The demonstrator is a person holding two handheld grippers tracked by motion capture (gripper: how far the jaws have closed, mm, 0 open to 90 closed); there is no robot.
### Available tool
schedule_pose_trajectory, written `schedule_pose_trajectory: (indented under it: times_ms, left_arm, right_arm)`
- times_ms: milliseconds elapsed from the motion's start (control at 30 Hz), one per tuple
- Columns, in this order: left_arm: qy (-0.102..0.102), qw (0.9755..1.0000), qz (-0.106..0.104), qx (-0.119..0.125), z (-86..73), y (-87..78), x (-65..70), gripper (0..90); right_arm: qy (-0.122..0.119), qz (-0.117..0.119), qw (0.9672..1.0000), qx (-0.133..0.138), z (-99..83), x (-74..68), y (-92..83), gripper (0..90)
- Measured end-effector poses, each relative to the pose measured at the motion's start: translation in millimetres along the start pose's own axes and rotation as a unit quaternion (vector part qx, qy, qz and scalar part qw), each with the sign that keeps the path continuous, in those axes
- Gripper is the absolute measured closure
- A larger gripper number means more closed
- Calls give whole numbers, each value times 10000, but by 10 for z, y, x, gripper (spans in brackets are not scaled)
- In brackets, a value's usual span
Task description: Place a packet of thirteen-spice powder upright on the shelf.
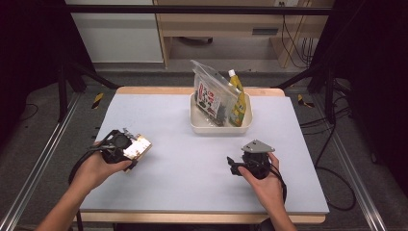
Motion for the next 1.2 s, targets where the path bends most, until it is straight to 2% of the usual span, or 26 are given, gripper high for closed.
schedule_pose_trajectory:
  times_ms: [67,200,333,400,467,533,633,700,867,967,1000,1133,1200]
  left_arm:
    - [207,9997,8,117,125,-23,96,316]
    - [539,9980,-28,318,328,-37,284,316]
    - [905,9948,-32,463,493,-37,463,316]
    - [1150,9916,-61,589,588,-25,583,316]
    - [1297,9893,-40,668,640,-13,657,316]
    - [1572,9847,73,745,700,1,757,316]
    - [1781,9794,44,946,770,23,871,316]
    - [1827,9778,36,1028,810,38,913,316]
    - [1954,9734,64,1192,920,80,969,317]
    - [1965,9720,69,1290,964,87,999,317]
    - [1976,9711,82,1334,985,86,1018,317]
    - [2066,9661,90,1546,1033,82,1088,317]
    - [2111,9622,111,1718,1051,71,1126,317]
  right_arm:
    - [144,34,9999,8,3,11,-10,201]
    - [206,41,9998,10,8,32,-14,213]
    - [292,161,9994,12,41,5,-17,215]
    - [335,281,9990,18,67,-10,-26,229]
    - [430,452,9980,47,106,-31,-40,245]
    - [510,552,9972,70,149,-52,-54,262]
    - [660,790,9947,67,226,-67,-68,291]
    - [633,830,9945,68,262,-56,-64,300]
    - [899,1047,9904,49,302,-17,-38,315]
    - [1022,1148,9881,13,336,11,-25,318]
    - [994,1189,9879,38,348,24,-16,317]
    - [1144,1514,9817,126,459,56,-25,316]
    - [1138,1639,9797,175,533,63,-39,316]
Point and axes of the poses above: each handheld gripper's, and its own axes: y roughly forward along the jaws, z roughly out of its top, x roughly to its right, the point moved 2 cm from there along y, roughly forward along the jaws, and after that the axes turned 1 degree about -x, right-handed, at the moved point
